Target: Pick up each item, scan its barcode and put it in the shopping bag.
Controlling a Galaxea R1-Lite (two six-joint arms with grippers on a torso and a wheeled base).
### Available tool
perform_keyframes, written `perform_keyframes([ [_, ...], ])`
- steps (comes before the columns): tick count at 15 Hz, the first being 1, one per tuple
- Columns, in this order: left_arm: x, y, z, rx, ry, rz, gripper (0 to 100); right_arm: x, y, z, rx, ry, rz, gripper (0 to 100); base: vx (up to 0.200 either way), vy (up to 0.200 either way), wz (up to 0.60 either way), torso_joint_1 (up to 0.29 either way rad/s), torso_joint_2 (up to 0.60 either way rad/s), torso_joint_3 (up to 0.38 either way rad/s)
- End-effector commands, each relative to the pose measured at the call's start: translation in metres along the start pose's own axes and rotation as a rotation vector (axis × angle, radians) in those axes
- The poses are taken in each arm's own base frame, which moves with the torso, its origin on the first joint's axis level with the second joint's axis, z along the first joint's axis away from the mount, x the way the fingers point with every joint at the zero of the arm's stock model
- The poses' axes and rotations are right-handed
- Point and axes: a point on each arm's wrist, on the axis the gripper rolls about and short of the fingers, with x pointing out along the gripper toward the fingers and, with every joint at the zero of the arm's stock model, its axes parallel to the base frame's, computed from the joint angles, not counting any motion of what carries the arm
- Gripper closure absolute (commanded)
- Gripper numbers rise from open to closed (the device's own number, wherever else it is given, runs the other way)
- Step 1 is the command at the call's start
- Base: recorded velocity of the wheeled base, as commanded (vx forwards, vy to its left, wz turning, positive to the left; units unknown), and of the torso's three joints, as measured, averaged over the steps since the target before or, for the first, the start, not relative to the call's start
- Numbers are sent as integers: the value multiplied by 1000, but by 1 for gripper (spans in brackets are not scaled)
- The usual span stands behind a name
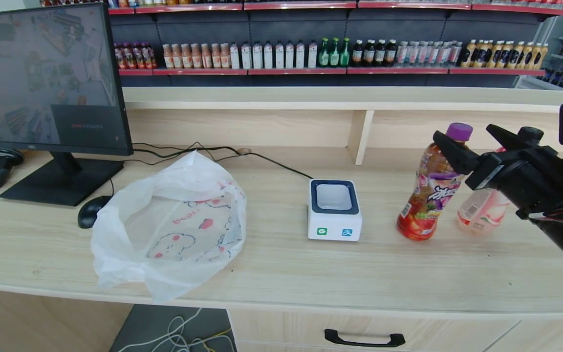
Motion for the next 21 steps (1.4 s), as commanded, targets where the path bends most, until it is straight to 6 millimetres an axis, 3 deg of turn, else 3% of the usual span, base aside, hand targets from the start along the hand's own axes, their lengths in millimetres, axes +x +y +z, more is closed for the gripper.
perform_keyframes([
  [1,0,0,0,1,0,0,0,6,0,-11,2,32,2,0,0,0,0,0,0,0],
  [10,0,0,0,1,0,0,0,16,-1,-49,17,138,-3,0,0,0,0,0,0,0],
  [15,0,0,0,1,0,0,0,9,-1,-63,29,198,-3,0,0,0,0,0,0,0],
  [21,0,0,0,-1,0,0,0,19,-2,-74,48,207,-9,0,0,0,0,0,0,0],
])
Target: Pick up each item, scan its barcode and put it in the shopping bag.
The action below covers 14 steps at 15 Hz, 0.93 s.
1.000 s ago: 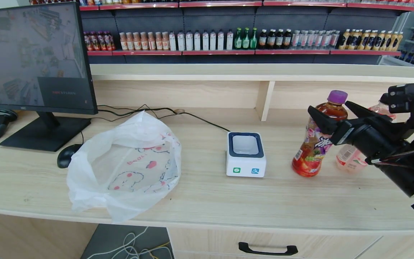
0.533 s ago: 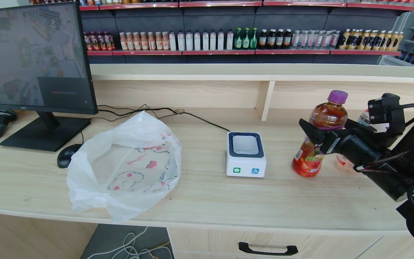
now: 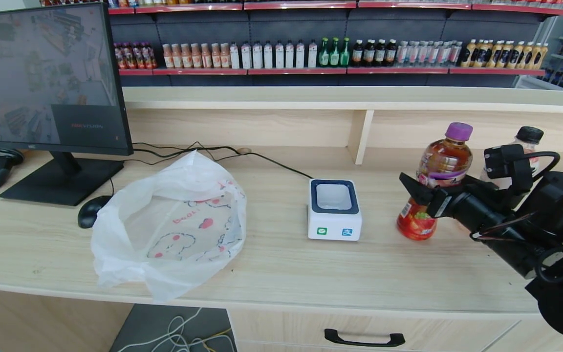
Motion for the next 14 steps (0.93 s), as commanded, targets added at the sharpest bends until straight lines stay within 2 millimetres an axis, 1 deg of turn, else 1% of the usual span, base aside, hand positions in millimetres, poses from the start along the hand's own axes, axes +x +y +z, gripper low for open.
perform_keyframes([
  [1,0,0,0,0,0,0,0,2,0,-5,2,13,0,0,0,0,0,0,0,0],
  [4,0,0,0,0,0,0,0,1,0,-16,28,54,0,0,0,0,0,0,0,0],
  [5,0,0,0,0,0,0,0,5,-1,-20,49,57,-2,0,0,0,0,0,0,0],
  [9,0,0,0,-2,0,0,0,6,-1,-24,57,69,-4,0,0,0,0,0,0,0],
  [14,0,0,0,-2,0,0,0,9,-1,-20,52,49,-3,0,0,0,0,0,0,0],
])
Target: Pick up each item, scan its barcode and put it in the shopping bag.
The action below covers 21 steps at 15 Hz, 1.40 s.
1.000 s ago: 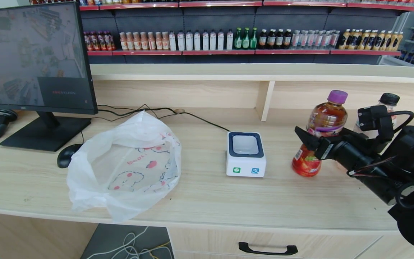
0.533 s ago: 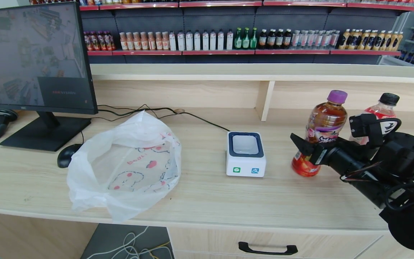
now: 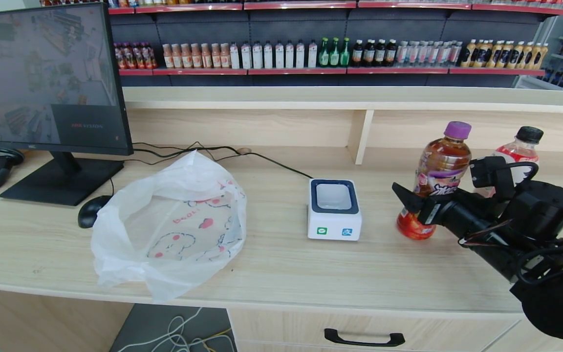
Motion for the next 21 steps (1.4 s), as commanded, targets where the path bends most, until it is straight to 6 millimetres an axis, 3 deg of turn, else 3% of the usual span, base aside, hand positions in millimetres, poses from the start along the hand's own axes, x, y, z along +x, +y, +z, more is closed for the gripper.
perform_keyframes([
  [1,0,0,0,-1,0,0,0,0,0,1,-1,-5,1,100,0,0,0,0,0,0],
  [21,0,0,0,-1,-2,0,0,-24,3,24,2,-65,8,100,0,0,0,0,0,0],
])
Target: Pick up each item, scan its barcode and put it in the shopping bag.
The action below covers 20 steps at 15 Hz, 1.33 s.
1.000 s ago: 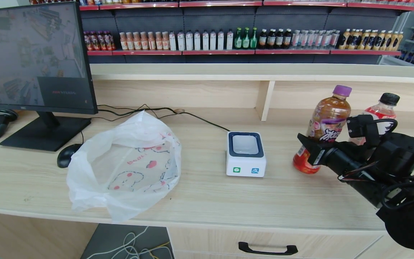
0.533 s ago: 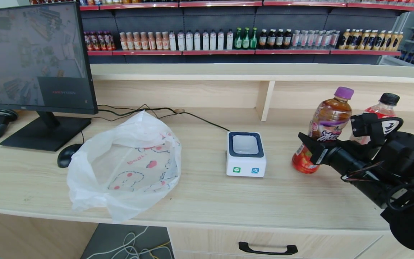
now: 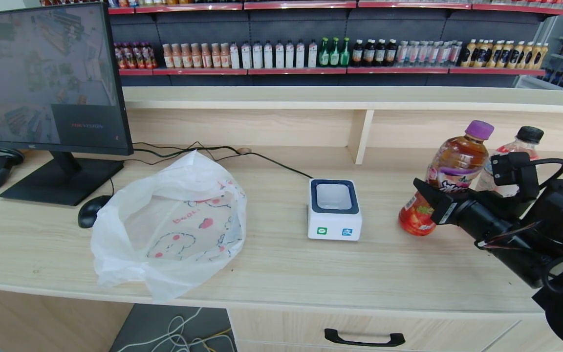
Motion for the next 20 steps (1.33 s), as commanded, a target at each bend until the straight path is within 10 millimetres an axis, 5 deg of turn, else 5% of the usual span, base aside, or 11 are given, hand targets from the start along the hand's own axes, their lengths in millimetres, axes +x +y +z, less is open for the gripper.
perform_keyframes([
  [1,0,0,0,0,-1,0,0,-3,1,7,-1,-26,4,100,0,0,0,0,0,0],
  [6,0,0,0,1,-1,0,0,-14,5,19,-1,-61,18,100,0,0,0,0,0,0],
  [13,0,0,0,4,2,0,0,-85,32,25,18,-39,155,100,0,0,0,0,0,0],
  [20,0,0,0,4,1,0,0,-94,72,50,249,-122,381,100,0,0,0,0,0,0],
])
